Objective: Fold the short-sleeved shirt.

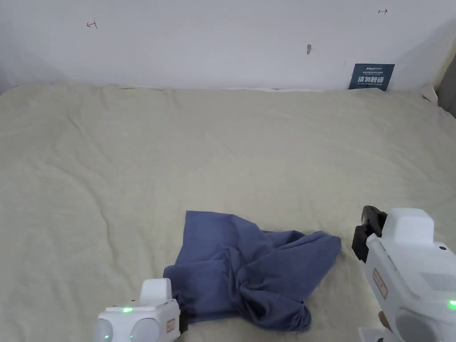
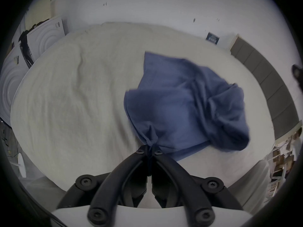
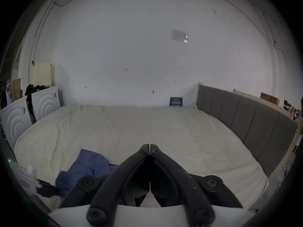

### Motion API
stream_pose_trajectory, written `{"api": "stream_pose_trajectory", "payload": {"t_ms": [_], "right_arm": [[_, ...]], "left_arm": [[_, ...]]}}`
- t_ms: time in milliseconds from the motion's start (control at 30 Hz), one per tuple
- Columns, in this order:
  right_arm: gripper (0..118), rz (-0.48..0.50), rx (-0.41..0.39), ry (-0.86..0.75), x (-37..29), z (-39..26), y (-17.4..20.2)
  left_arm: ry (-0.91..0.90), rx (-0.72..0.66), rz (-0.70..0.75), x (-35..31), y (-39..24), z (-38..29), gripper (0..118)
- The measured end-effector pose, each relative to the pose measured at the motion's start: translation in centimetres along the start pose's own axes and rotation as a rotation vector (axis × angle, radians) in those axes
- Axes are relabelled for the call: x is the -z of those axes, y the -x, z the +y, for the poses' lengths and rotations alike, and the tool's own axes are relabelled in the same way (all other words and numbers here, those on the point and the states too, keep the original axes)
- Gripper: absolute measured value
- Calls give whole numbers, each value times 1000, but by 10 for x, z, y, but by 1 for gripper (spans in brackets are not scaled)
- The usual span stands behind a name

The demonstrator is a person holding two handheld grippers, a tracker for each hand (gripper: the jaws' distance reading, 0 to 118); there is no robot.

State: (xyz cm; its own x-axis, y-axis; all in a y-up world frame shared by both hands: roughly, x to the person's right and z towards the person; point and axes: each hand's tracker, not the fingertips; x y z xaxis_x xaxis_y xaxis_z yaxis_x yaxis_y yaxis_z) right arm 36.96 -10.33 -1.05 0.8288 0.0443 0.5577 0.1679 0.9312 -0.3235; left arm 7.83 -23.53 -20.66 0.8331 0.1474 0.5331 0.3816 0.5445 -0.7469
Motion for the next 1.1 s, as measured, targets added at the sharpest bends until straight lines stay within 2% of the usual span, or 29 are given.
{"api": "stream_pose_trajectory", "payload": {"t_ms": [67,167,233,300,333,367,400,500,533,600,700,733,867,1100], "right_arm": [[17,2,7,78,24,-2,-7],[30,20,-3,209,71,-6,-16],[60,36,-10,289,104,-11,-21],[90,13,-5,374,136,-20,-24],[109,11,-12,426,152,-25,-25],[117,21,-7,466,167,-32,-27],[118,38,-16,499,179,-37,-28],[114,44,21,626,216,-58,-31],[104,51,51,647,225,-65,-32],[81,54,58,678,241,-79,-37],[35,120,95,702,245,-89,-37],[16,113,86,689,229,-85,-24],[10,95,-24,596,208,-72,-15],[10,129,-93,382,150,-7,-21]], "left_arm": [[-58,-2,-44,-17,4,8,4],[-94,-21,-134,-33,10,22,4],[-120,-37,-135,-34,14,28,4],[-135,-39,-139,-33,17,32,4],[-140,-39,-138,-31,18,33,4],[-145,-41,-138,-28,20,35,4],[-143,-41,-139,-26,21,36,4],[-130,-47,-144,-19,24,36,4],[-123,-46,-144,-17,24,37,4],[-117,-40,-137,-13,24,36,4],[-106,-37,-133,-9,26,36,4],[-104,-41,-136,-8,27,36,4],[-109,-69,-148,-10,30,37,4],[-186,-166,-193,-34,39,58,4]]}}
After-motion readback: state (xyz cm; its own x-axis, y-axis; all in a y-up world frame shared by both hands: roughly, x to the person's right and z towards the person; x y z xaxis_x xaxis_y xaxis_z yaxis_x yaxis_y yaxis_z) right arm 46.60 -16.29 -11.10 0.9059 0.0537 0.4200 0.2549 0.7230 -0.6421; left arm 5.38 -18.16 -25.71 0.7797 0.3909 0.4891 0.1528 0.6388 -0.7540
